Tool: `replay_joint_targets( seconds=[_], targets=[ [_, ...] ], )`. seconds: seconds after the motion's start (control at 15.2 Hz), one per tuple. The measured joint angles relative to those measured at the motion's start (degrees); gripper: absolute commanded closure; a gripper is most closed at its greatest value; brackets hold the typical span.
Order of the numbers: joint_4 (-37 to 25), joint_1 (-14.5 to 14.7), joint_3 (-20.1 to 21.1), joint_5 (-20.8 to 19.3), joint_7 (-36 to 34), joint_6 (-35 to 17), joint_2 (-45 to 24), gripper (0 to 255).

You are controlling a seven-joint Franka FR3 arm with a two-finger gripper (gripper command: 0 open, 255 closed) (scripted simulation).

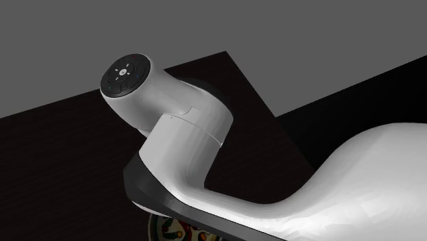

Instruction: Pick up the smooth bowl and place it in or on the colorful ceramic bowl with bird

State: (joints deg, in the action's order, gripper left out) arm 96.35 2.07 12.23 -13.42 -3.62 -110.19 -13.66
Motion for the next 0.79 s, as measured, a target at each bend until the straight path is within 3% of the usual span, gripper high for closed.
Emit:
replay_joint_targets(
  seconds=[0.46, 0.79],
  targets=[
    [0.0, 0.0, 0.0, 0.0, 0.0, 0.0, 0.0, 255],
    [-2.5, 0.1, 0.1, 0.3, 0.5, 2.8, 0.4, 255]
  ],
)
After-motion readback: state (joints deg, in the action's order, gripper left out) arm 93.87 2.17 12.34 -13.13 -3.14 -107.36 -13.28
